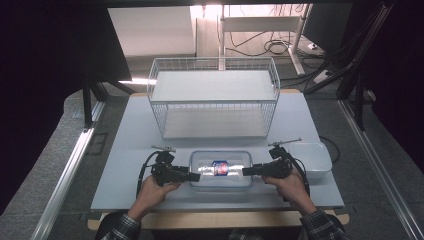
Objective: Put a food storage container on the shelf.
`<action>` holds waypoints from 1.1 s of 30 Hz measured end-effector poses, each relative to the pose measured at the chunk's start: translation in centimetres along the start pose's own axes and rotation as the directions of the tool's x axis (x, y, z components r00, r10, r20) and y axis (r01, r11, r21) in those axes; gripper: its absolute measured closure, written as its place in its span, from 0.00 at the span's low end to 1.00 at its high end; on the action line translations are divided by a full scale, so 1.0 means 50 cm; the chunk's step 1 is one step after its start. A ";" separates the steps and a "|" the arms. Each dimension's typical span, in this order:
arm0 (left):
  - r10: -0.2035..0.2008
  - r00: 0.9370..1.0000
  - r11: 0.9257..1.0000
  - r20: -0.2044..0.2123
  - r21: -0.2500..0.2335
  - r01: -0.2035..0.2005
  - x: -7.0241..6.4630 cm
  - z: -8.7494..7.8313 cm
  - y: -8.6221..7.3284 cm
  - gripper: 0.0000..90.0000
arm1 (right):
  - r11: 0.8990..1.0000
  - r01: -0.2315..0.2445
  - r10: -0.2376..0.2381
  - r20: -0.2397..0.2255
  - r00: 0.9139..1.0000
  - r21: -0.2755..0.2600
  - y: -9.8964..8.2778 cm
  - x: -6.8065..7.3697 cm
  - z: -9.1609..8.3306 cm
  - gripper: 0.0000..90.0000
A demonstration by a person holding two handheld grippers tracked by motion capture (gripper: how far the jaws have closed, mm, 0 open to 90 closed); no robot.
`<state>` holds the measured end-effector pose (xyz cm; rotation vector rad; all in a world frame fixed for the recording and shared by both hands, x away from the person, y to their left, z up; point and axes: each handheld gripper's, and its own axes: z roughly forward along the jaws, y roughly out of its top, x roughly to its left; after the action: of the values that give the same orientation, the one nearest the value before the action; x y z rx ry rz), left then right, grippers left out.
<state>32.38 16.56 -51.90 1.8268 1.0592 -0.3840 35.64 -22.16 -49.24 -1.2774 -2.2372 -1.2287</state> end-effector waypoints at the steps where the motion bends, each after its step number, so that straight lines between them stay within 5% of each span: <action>1: -0.019 1.000 1.000 0.015 -0.018 0.019 0.003 -0.005 -0.003 0.41 | 1.000 0.000 0.000 -0.001 1.000 -0.006 -0.003 0.003 -0.005 0.48; 7: -0.002 1.000 0.999 0.007 -0.045 0.002 -0.008 -0.012 -0.009 0.49 | 1.000 -0.015 0.014 -0.022 1.000 -0.023 -0.017 0.009 -0.023 0.56; 13: -0.006 1.000 0.995 -0.030 -0.102 0.003 -0.020 -0.014 -0.008 0.53 | 0.998 0.041 -0.038 0.059 0.998 -0.056 -0.023 0.040 -0.030 0.58; 16: 0.007 0.999 0.993 -0.051 -0.121 -0.013 -0.025 -0.017 -0.006 0.54 | 0.992 0.093 -0.085 0.103 0.991 -0.081 -0.021 0.053 -0.030 0.58; 21: 0.030 0.997 0.986 -0.075 -0.162 -0.042 -0.031 -0.032 0.003 0.55 | 0.986 0.135 -0.124 0.113 0.986 -0.101 -0.018 0.059 -0.027 0.59; 23: 0.034 0.996 0.985 -0.077 -0.167 -0.046 -0.033 -0.037 0.005 0.57 | 0.982 0.158 -0.144 0.140 0.980 -0.101 -0.016 0.064 -0.028 0.63; 24: 0.072 0.994 0.980 -0.084 -0.178 -0.087 -0.042 -0.045 0.010 0.57 | 0.971 0.186 -0.159 0.177 0.971 -0.150 -0.010 0.073 -0.041 0.72; 30: 0.042 0.997 0.983 -0.071 -0.174 -0.053 -0.032 -0.046 0.011 0.57 | 0.968 0.174 -0.153 0.127 0.980 -0.180 -0.001 0.061 -0.047 0.72; 33: 0.036 0.995 0.988 -0.091 -0.147 -0.049 -0.026 -0.042 0.007 0.56 | 0.971 0.192 -0.172 0.138 0.975 -0.145 -0.002 0.065 -0.033 0.66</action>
<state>31.52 17.64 -49.82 1.7426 1.0780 -0.1950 33.48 -21.65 -46.36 -1.2580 -2.4345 -1.4553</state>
